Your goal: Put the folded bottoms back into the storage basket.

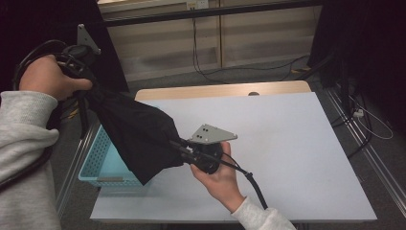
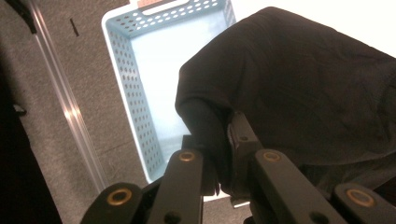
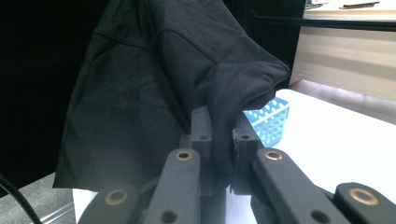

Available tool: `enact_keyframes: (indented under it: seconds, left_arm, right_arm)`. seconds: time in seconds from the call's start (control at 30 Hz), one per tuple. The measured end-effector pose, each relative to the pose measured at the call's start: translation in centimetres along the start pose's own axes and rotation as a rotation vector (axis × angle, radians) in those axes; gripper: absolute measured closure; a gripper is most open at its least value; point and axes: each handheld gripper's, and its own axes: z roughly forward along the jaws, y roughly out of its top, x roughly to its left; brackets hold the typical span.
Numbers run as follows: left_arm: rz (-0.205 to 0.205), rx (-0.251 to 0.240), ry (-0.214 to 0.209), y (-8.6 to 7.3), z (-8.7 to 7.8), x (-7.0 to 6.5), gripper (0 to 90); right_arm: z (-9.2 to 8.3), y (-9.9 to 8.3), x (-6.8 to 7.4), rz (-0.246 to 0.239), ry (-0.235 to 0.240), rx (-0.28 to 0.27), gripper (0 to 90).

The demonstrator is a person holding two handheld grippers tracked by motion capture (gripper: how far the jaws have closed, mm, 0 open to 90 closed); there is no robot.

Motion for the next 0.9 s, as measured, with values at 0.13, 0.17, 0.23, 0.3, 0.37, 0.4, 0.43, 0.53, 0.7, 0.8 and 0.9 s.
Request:
enact_keyframes:
  seconds: [0.13, 0.17, 0.23, 0.3, 0.37, 0.4, 0.43, 0.53, 0.7, 0.8, 0.9]
  left_arm:
    - [-0.023, -0.009, 0.003, -0.8, -0.3, 0.9, 85.1]
    - [-0.024, -0.010, 0.002, -0.9, -0.4, 1.1, 85.2]
    - [-0.039, -0.012, 0.005, -1.4, -0.5, 1.8, 85.2]
    - [-0.048, -0.012, 0.007, -1.7, -0.5, 2.5, 85.2]
    - [-0.052, -0.012, 0.009, -2.0, -0.4, 3.0, 85.2]
    - [-0.056, -0.014, 0.012, -2.1, -0.3, 3.3, 85.1]
    - [-0.062, -0.019, 0.014, -2.2, -0.2, 3.5, 85.2]
    - [-0.064, -0.025, 0.028, -2.2, 0.5, 4.3, 85.2]
    - [-0.074, -0.030, 0.031, -1.8, 1.7, 5.2, 85.2]
    - [-0.076, -0.033, 0.033, -1.4, 2.3, 5.6, 85.2]
    - [-0.075, -0.038, 0.030, -1.1, 2.9, 5.8, 85.2]
  right_arm:
    - [0.8, 0.1, 0.5, 0.002, 0.019, 0.001, 83.3]
    - [1.0, 0.1, 0.6, 0.001, 0.022, 0.001, 83.3]
    - [1.5, 0.2, 1.0, 0.003, 0.035, -0.001, 83.3]
    - [2.0, 0.2, 1.4, -0.005, 0.045, -0.001, 83.3]
    - [2.5, 0.2, 1.7, -0.005, 0.053, 0.002, 83.3]
    - [2.7, 0.2, 1.8, -0.005, 0.054, 0.004, 83.2]
    - [3.1, 0.2, 2.0, -0.010, 0.056, 0.007, 83.3]
    - [3.9, 0.1, 2.4, -0.008, 0.060, 0.009, 83.2]
    - [5.2, -0.5, 2.9, -0.005, 0.067, 0.022, 83.2]
    - [5.6, -0.7, 3.0, 0.000, 0.063, 0.017, 83.1]
    - [5.9, -0.9, 3.0, 0.001, 0.059, 0.018, 83.1]
